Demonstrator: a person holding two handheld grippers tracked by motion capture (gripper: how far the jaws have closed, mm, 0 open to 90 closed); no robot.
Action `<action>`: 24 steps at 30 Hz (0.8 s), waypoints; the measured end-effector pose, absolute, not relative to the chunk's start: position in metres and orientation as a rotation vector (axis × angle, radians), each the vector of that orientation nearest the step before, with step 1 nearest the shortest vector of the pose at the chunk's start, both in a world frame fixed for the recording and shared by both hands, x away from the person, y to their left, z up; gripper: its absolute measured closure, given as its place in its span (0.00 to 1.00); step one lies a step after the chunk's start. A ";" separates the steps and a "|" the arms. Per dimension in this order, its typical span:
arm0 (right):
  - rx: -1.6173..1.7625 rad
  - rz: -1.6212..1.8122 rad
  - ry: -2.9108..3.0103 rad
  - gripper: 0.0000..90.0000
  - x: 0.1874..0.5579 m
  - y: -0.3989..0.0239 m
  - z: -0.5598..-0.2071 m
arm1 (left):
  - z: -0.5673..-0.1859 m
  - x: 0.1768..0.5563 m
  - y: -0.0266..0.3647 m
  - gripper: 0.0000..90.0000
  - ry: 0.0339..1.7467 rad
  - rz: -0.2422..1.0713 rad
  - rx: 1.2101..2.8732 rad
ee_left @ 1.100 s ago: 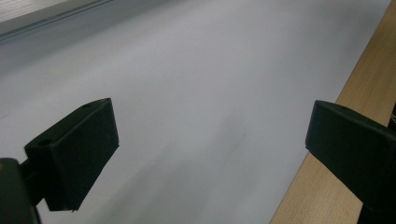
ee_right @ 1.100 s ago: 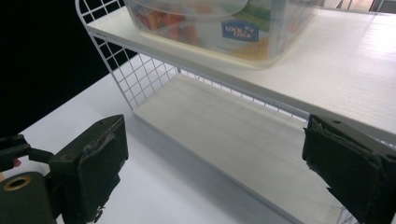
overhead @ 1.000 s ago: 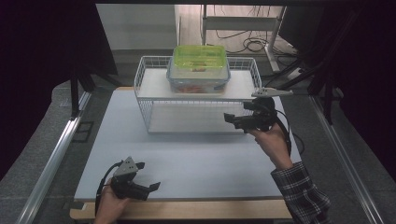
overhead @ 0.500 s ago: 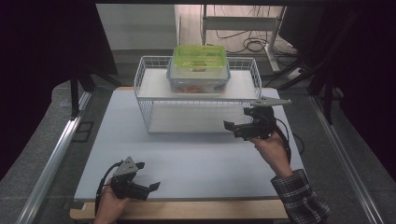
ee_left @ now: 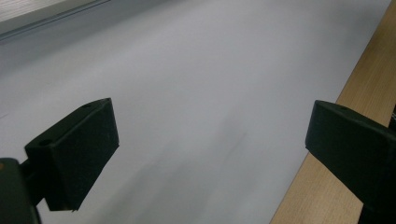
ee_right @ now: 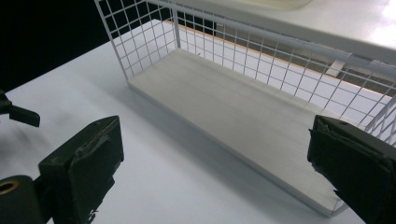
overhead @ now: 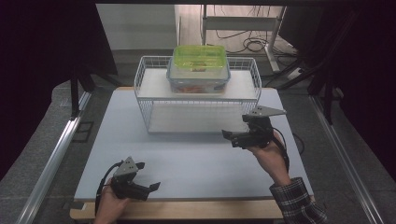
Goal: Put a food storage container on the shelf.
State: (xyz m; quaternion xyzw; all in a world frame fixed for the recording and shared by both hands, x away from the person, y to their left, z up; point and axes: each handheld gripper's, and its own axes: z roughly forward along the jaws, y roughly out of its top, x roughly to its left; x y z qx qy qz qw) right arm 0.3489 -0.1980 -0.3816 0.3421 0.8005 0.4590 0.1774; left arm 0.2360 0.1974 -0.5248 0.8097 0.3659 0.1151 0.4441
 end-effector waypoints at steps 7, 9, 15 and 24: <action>0.951 1.261 2.290 0.04 0.345 -0.196 -0.397 | -0.525 0.236 0.197 0.03 0.904 0.288 2.012; 0.954 1.262 2.295 0.04 0.343 -0.196 -0.401 | -0.525 0.236 0.197 0.03 0.904 0.288 2.010; 0.965 1.279 2.296 0.04 0.338 -0.197 -0.410 | -0.525 0.236 0.197 0.03 0.905 0.289 2.013; 1.015 1.287 2.319 0.04 0.333 -0.203 -0.424 | -0.526 0.236 0.195 0.03 0.900 0.284 2.020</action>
